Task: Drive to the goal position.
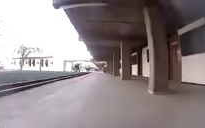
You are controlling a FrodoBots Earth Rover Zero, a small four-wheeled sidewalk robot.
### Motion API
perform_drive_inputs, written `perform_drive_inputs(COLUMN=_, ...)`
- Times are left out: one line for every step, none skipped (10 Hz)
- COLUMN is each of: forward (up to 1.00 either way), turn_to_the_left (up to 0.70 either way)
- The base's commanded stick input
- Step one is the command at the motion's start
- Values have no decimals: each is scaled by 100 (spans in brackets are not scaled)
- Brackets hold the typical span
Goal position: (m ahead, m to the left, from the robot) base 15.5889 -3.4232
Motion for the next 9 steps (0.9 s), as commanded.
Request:
perform_drive_inputs(forward=70, turn_to_the_left=0)
perform_drive_inputs(forward=70, turn_to_the_left=0)
perform_drive_inputs(forward=70, turn_to_the_left=0)
perform_drive_inputs(forward=70, turn_to_the_left=0)
perform_drive_inputs(forward=70, turn_to_the_left=0)
perform_drive_inputs(forward=70, turn_to_the_left=0)
perform_drive_inputs(forward=70, turn_to_the_left=0)
perform_drive_inputs(forward=70, turn_to_the_left=0)
perform_drive_inputs(forward=70, turn_to_the_left=0)
